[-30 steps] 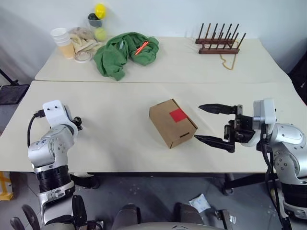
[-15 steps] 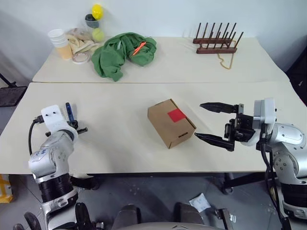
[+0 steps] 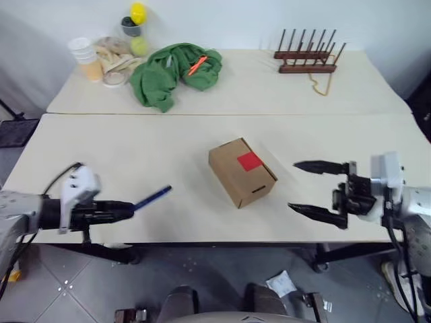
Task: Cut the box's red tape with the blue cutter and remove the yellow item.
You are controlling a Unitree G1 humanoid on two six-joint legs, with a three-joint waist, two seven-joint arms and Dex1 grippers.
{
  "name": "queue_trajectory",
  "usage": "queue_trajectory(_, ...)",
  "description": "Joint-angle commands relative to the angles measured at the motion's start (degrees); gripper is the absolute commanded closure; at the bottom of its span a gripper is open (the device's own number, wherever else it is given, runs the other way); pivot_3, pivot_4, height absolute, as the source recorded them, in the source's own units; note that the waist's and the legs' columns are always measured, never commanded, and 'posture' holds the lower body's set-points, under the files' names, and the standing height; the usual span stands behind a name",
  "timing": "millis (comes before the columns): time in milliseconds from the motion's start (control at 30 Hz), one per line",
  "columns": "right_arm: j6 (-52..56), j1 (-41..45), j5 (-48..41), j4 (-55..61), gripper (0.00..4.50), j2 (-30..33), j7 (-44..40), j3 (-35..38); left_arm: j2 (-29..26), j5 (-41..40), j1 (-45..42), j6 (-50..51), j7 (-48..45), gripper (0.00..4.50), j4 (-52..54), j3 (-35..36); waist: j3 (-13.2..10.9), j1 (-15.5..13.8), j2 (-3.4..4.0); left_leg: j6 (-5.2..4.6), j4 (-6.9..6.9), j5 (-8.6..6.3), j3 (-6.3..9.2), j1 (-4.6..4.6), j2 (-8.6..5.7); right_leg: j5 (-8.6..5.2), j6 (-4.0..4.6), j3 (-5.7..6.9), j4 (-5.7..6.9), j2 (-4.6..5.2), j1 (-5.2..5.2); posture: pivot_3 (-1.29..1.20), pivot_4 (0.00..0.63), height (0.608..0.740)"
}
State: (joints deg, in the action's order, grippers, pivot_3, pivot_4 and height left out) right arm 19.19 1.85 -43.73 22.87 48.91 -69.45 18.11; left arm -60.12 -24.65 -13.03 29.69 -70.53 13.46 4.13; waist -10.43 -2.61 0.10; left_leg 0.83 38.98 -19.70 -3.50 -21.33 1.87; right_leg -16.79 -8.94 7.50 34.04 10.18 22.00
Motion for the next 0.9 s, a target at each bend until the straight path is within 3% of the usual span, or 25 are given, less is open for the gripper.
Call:
queue_trajectory(33, 4.4, -6.2, 1.8, 7.9, 0.0, 3.4, 3.1, 1.5, 7.0, 10.2, -10.1, -6.9, -1.4, 4.06, 2.1, -16.2, 0.1, -0.6, 0.05, -0.02, 0.01, -0.01, -0.04, 0.0, 0.0, 0.01, -0.01, -0.03, -0.02, 0.0, 0.0, 0.0, 0.15, 0.74)
queue_trajectory(100, 6.8, -7.9, 6.0, 10.2, 0.0, 4.8, 8.1, 0.4, 11.6, 16.4, -14.7, -10.2, 0.2, 4.06, 0.1, -22.8, 0.0, -0.4, -0.05, -0.11, 0.09, -0.06, -0.18, 0.03, -0.07, 0.06, -0.1, -0.12, -0.03, 0.02, -0.03, 0.0, 0.15, 0.74)
queue_trajectory(233, 10.1, -8.9, 4.5, 14.1, 0.0, 4.5, 11.3, -0.4, 16.2, 20.8, -20.2, -9.4, -1.2, 4.06, -2.7, -29.4, 0.0, 0.4, -0.24, -0.13, 0.12, -0.05, -0.29, -0.01, -0.04, 0.08, -0.11, -0.25, 0.05, 0.0, 0.13, 0.0, 0.15, 0.74)
queue_trajectory(367, 11.4, -9.3, 6.8, 14.8, 0.91, 4.4, 12.9, -3.9, 21.1, 26.7, -25.7, -4.9, 0.3, 4.06, -5.8, -35.5, 0.0, 0.1, -0.26, -0.15, 0.13, -0.05, -0.29, -0.03, -0.02, 0.08, -0.11, -0.27, 0.01, -0.02, 0.14, 0.0, 0.15, 0.74)
queue_trajectory(567, 10.9, -6.5, 12.1, 14.1, 2.97, 3.1, 16.1, -11.7, 26.9, 30.3, -29.5, 6.8, 2.9, 4.06, -5.4, -38.8, 0.0, -1.2, -0.29, -0.27, 0.29, -0.08, -0.25, 0.03, -0.07, 0.15, -0.21, -0.28, -0.1, 0.01, -0.08, 0.0, 0.15, 0.74)
queue_trajectory(700, 11.2, -2.4, 16.7, 11.9, 4.29, 1.4, 18.9, -17.1, 25.9, 31.6, -29.0, 11.3, 2.4, 4.06, -2.3, -40.2, 0.0, -1.3, -0.31, -0.29, 0.33, -0.08, -0.23, 0.09, -0.08, 0.17, -0.21, -0.28, -0.09, 0.02, -0.16, 0.0, 0.15, 0.74)
queue_trajectory(733, 11.6, -1.4, 17.7, 11.2, 4.48, 1.1, 19.6, -18.2, 25.8, 31.3, -28.8, 12.7, 2.4, 4.06, -1.5, -40.1, 0.0, -1.2, -0.3, -0.29, 0.34, -0.08, -0.23, 0.1, -0.07, 0.18, -0.2, -0.29, -0.09, 0.02, -0.16, 0.0, 0.15, 0.74)
queue_trajectory(900, 11.0, 3.1, 23.5, 7.1, 4.48, -0.7, 21.1, -24.6, 25.4, 30.7, -27.9, 16.1, 3.3, 4.06, 1.1, -40.7, 0.0, -1.0, -0.32, -0.29, 0.33, -0.08, -0.22, 0.09, -0.07, 0.18, -0.2, -0.27, -0.1, 0.01, -0.15, 0.0, 0.15, 0.74)
